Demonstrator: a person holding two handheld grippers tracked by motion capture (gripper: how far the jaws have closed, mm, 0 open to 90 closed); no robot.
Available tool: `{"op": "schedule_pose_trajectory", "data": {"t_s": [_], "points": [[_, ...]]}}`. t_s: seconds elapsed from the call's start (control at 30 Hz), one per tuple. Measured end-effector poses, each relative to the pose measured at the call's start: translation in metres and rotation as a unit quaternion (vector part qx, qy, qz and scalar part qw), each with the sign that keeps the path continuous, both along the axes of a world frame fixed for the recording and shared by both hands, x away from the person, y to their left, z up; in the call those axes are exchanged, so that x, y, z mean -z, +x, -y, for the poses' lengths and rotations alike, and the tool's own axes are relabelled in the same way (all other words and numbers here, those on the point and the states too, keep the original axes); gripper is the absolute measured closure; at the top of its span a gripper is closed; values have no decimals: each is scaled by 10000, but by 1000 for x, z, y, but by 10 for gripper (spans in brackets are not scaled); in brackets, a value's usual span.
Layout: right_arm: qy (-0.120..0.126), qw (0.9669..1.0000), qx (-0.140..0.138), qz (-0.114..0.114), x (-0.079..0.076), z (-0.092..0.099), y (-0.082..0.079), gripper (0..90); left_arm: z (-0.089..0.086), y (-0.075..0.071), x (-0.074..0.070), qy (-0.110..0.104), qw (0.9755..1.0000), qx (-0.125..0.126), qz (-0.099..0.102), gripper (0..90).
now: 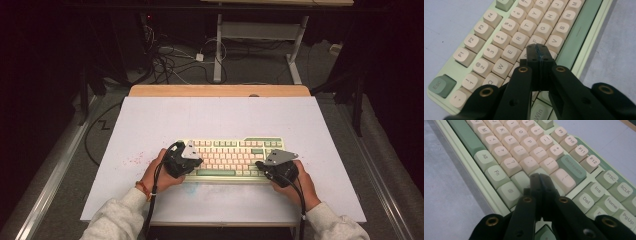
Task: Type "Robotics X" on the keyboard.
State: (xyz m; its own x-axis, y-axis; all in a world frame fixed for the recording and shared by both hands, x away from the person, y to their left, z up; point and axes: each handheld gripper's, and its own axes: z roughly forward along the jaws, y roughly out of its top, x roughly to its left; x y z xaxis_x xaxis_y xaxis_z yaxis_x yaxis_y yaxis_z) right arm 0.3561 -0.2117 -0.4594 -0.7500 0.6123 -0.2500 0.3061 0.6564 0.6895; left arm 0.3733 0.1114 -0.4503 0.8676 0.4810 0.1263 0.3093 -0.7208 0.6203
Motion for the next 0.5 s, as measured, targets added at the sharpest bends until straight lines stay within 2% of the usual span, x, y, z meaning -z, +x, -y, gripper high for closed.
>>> {"op": "schedule_pose_trajectory", "data": {"t_s": [0.17, 0.37, 0.5], "points": [[-9, 10000, -11, 11, 0, 0, 0, 900, 0, 0, 2, -24, 10000, 1, -13, 875], [19, 10000, -6, 13, 0, 0, 0, 900, -2, -2, -2, -73, 10000, -2, 67, 875], [28, 10000, -4, 12, 1, 0, 0, 900, 0, -3, 2, 48, 10000, 25, 50, 875]]}}
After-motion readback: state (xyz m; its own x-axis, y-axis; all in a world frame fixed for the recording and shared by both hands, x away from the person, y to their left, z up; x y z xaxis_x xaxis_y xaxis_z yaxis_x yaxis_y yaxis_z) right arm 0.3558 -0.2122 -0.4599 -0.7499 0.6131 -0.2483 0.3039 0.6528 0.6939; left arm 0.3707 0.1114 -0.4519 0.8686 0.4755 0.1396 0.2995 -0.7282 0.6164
